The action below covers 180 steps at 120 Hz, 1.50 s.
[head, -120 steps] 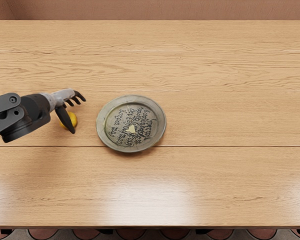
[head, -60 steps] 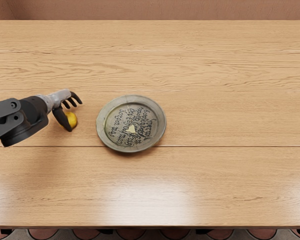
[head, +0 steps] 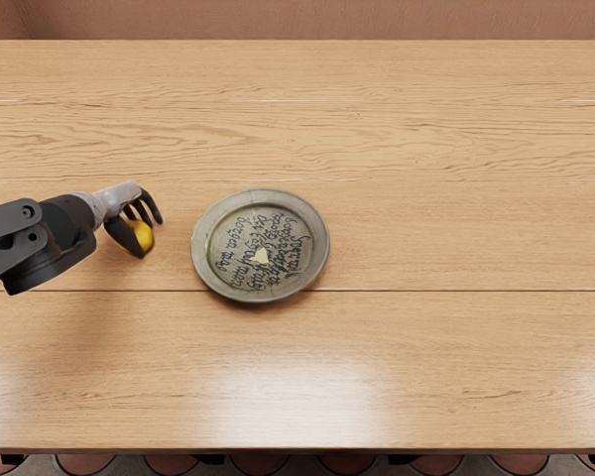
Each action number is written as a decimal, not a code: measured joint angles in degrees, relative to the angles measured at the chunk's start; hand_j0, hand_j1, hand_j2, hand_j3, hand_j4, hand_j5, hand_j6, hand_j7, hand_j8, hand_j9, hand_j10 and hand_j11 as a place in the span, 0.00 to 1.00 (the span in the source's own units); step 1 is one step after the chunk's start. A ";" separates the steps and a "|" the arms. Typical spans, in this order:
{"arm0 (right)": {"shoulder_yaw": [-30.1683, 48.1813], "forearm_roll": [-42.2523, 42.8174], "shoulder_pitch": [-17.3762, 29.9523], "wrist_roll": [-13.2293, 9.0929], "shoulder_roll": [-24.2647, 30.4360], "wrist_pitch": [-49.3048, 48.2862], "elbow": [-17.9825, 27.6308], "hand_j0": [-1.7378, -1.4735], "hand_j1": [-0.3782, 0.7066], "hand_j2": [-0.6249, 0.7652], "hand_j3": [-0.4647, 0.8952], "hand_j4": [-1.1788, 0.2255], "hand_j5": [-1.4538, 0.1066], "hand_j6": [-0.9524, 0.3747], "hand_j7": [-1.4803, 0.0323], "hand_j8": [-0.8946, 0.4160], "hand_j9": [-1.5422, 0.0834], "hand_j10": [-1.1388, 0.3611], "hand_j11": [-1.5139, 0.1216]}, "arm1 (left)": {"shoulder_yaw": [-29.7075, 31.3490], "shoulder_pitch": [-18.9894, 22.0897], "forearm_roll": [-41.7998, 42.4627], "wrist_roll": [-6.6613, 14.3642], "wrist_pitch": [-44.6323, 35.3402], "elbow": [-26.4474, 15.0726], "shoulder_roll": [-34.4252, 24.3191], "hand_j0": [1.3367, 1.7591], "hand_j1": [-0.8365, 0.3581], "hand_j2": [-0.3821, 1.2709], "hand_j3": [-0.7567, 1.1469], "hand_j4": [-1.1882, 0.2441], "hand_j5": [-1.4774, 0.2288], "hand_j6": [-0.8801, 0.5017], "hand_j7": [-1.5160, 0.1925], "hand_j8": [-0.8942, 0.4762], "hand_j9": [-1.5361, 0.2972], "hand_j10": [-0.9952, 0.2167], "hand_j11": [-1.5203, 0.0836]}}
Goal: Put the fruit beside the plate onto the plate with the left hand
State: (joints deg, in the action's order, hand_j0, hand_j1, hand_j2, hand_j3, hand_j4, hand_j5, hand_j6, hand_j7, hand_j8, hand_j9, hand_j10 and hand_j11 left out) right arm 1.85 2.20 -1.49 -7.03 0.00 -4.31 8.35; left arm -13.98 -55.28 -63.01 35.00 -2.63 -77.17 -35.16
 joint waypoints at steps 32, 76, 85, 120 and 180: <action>0.00 0.00 0.00 0.00 0.00 0.00 0.00 0.30 0.03 0.45 0.34 0.84 0.93 0.72 0.98 0.68 0.95 0.76 0.93 | -0.26 -1.66 3.64 -0.01 0.16 0.58 0.00 0.75 0.47 0.48 0.40 0.36 0.35 0.21 0.37 0.29 0.35 0.27 0.39; 0.00 0.00 0.00 0.00 0.00 0.00 0.00 0.30 0.03 0.45 0.34 0.84 0.93 0.72 0.98 0.68 0.95 0.76 0.93 | -2.13 -8.44 22.22 0.01 0.52 5.80 -0.21 0.75 0.48 0.47 0.40 0.36 0.35 0.20 0.37 0.29 0.35 0.27 0.39; 0.00 0.00 0.00 0.00 0.00 0.00 0.00 0.30 0.03 0.45 0.34 0.84 0.93 0.72 0.98 0.68 0.95 0.76 0.93 | -3.33 -9.05 25.45 0.02 0.84 6.06 -0.18 0.76 0.48 0.48 0.40 0.36 0.35 0.20 0.37 0.29 0.35 0.27 0.39; 0.00 0.00 0.00 0.00 0.00 0.00 0.00 0.30 0.03 0.45 0.34 0.84 0.93 0.72 0.98 0.68 0.95 0.76 0.93 | -4.88 -13.28 35.04 0.02 7.73 6.23 0.26 0.76 0.47 0.48 0.40 0.36 0.35 0.21 0.37 0.30 0.36 0.28 0.40; 0.00 0.00 0.00 0.00 0.00 0.00 -0.01 0.30 0.03 0.45 0.34 0.84 0.93 0.72 0.98 0.68 0.95 0.76 0.93 | -2.78 -12.72 37.90 0.01 15.70 6.31 8.17 0.76 0.52 0.49 0.40 0.47 0.46 0.29 0.49 0.38 0.46 0.40 0.53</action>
State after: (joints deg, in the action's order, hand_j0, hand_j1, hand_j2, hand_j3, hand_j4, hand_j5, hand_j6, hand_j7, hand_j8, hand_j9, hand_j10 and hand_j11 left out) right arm 1.85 2.20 -1.49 -7.03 0.00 -4.31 8.34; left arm -16.76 -68.00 -25.11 35.01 13.07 -70.85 -26.98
